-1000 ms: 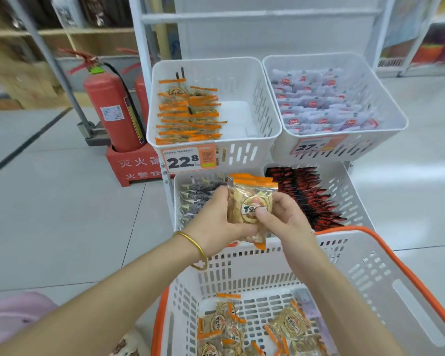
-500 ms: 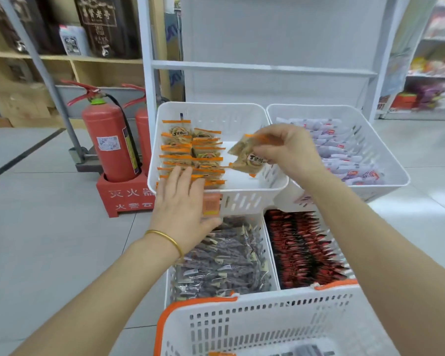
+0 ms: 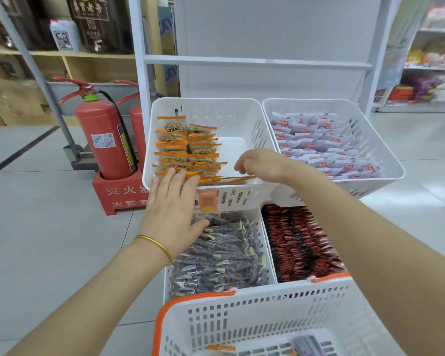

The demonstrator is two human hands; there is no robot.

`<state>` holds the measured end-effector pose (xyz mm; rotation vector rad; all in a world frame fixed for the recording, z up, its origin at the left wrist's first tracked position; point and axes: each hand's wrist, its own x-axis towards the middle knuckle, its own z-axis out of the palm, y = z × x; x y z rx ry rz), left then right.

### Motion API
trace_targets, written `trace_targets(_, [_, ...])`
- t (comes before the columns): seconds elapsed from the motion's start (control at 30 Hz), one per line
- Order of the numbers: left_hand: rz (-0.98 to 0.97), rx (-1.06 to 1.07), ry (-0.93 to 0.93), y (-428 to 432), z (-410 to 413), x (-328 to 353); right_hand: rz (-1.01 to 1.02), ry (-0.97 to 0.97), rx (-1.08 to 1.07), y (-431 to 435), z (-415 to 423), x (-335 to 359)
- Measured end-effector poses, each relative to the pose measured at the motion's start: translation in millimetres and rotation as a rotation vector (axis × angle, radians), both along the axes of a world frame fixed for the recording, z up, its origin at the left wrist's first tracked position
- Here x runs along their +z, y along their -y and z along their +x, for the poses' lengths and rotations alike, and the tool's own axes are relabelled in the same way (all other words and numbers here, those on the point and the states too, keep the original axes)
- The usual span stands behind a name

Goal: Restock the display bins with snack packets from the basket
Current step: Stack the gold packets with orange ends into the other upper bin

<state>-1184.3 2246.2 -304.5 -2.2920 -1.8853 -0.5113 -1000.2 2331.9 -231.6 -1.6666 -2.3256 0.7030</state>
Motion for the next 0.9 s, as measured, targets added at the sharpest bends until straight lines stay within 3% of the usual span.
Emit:
trace_targets(0.13, [0.228,-0.132,0.052,25,2,2,0.277,-0.352,-0.083,46,25,-8])
trace_targets(0.2, [0.194,-0.209,0.011,46,3,-3,0.304,-0.564,-0.117,87,35,-27])
trace_targets(0.27, [0.054,-0.256,-0.063,72,4,-17,0.199,-0.638,-0.155,127,42,-70])
trace_targets(0.43, [-0.368,-0.332,-0.215,130,1,-64,-0.311,-0.304,-0.116,185,40,-218])
trace_targets(0.5, [-0.364,-0.352,-0.308,144,1,-73,-0.405,-0.128,-0.038,196,32,-265])
trace_targets(0.63, [-0.588,-0.304,-0.337,157,1,-86,-0.632,-0.061,-0.195,214,11,-326])
trace_targets(0.8, [-0.614,-0.307,-0.364,147,1,-92,-0.652,0.022,-0.538,218,-13,-376])
trace_targets(0.9, [-0.568,-0.367,-0.403,142,3,-93,-0.605,0.004,-0.583,215,-19,-384])
